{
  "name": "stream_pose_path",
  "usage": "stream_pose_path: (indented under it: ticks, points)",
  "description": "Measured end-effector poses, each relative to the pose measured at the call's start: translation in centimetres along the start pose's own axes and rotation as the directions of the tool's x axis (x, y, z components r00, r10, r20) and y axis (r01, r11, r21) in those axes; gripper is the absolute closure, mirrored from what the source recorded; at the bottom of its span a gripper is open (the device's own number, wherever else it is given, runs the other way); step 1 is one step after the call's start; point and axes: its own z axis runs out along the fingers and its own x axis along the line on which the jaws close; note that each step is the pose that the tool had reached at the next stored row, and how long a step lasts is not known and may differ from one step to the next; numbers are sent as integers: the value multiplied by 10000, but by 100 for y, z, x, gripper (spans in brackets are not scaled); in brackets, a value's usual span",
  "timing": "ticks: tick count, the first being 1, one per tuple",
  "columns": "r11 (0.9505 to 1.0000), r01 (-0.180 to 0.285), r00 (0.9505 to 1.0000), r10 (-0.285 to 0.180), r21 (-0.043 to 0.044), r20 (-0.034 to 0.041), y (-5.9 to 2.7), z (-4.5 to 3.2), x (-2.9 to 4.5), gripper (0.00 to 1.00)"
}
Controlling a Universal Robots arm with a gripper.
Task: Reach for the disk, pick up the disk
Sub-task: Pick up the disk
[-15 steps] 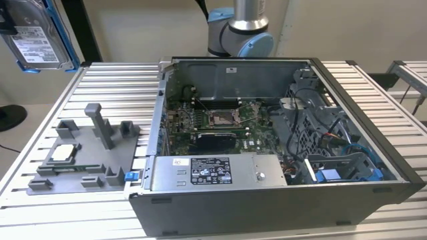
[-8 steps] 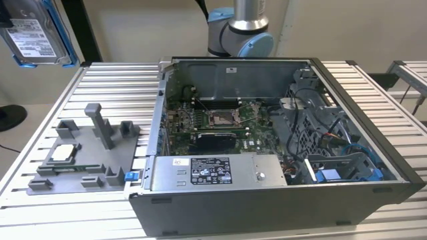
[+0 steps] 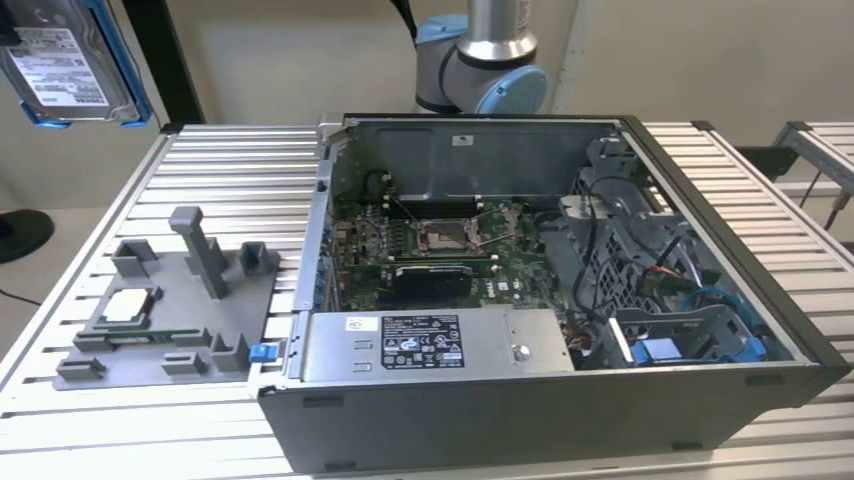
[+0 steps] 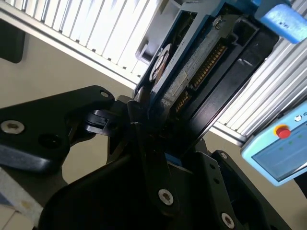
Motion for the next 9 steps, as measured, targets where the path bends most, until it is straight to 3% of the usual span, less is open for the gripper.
stream_pose_path:
  ticks: [9]
  points:
    - [10000, 0, 10000, 0, 0, 4, 0, 0, 0, 100]
